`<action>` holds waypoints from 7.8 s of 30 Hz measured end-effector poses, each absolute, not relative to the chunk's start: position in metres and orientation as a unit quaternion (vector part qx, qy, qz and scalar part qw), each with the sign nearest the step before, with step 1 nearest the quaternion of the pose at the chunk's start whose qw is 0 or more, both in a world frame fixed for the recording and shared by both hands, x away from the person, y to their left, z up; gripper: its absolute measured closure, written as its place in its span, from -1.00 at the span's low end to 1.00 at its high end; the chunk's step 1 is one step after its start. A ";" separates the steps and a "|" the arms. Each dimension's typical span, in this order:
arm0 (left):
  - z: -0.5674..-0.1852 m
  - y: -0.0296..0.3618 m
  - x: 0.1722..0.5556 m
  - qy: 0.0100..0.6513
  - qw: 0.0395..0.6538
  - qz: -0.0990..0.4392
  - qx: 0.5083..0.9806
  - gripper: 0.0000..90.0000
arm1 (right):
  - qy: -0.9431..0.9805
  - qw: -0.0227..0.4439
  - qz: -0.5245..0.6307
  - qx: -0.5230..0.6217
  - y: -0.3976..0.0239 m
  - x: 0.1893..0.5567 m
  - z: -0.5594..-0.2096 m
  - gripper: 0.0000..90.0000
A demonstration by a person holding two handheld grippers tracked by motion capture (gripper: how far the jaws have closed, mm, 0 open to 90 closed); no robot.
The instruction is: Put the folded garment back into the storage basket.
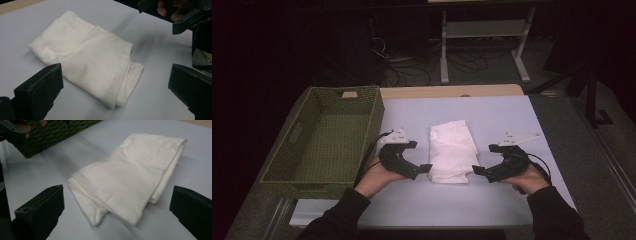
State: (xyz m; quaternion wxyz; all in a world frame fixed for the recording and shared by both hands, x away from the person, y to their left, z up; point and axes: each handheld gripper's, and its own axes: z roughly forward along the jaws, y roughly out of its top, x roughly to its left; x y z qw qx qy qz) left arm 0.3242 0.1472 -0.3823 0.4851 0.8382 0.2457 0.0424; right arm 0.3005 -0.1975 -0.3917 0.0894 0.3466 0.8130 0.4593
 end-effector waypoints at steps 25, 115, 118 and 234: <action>-0.412 0.146 0.325 0.257 0.464 0.040 0.847 -1.00 | 0.820 0.068 0.448 0.350 -0.189 0.287 -0.414 -1.00; -0.416 0.139 0.363 0.288 0.461 0.064 0.837 -1.00 | 0.850 0.041 0.428 0.305 -0.144 0.292 -0.432 -1.00; -0.416 0.137 0.367 0.287 0.459 0.064 0.838 -1.00 | 0.848 0.041 0.432 0.304 -0.145 0.292 -0.432 -1.00; -0.442 0.108 0.474 0.334 0.431 0.074 0.835 0.10 | 0.843 0.038 0.442 0.305 -0.148 0.292 -0.428 -1.00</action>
